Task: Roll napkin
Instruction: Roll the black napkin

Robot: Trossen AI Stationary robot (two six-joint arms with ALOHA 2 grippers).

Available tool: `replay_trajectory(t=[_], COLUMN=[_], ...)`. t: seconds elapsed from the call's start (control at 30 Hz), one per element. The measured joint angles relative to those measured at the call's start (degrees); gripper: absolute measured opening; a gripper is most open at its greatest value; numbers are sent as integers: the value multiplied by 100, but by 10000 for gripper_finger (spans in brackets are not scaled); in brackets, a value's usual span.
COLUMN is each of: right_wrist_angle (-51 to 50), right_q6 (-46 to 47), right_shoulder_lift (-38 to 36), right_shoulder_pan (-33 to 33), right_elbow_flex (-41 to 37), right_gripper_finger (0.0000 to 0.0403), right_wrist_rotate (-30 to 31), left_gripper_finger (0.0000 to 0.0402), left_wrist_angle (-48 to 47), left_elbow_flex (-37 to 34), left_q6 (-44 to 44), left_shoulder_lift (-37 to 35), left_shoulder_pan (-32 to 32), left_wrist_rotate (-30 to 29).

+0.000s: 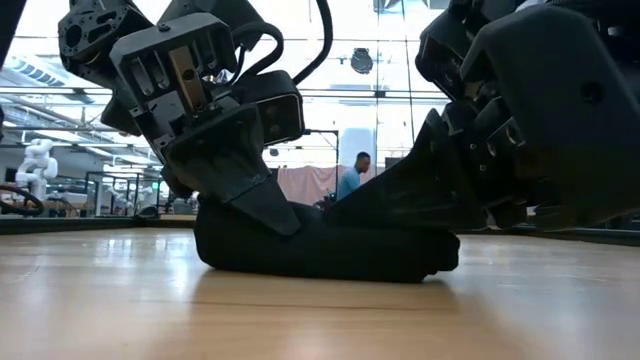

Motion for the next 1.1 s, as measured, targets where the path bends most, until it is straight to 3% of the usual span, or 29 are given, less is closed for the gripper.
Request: replay_trajectory(t=[0.13, 0.33, 0.53, 0.67, 0.77, 0.93, 1.1], right_wrist_angle=[-23, -113, -152, -165, -181, -178, -198], right_q6=[18, 20, 20, 20, 20, 20, 20], right_shoulder_lift=[2, 2, 0, 2, 0, 2, 2], right_shoulder_pan=[0, -2, -2, -2, -2, 0, -2], right_elbow_flex=[0, 0, 0, 0, 0, -4, -7], right_gripper_finger=[1, 0, 0, 0, 0, 0, 0], right_wrist_rotate=[3, 2, 4, 2, -1, -5, -9], left_gripper_finger=[161, 235, 253, 253, 253, 240, 176], left_wrist_angle=[-2, -593, -1575, -632, 87, 329, 877], left_elbow_flex=[0, 4, 5, 15, -47, -77, -74], left_q6=[31, 251, 1196, 1911, 2587, 3018, 2905], left_shoulder_lift=[-5, -372, -1358, -1590, -1353, -709, -175], left_shoulder_pan=[49, 268, 434, -2, -545, -1049, -1021], left_wrist_rotate=[20, 753, 715, 485, -255, -1949, -2293])
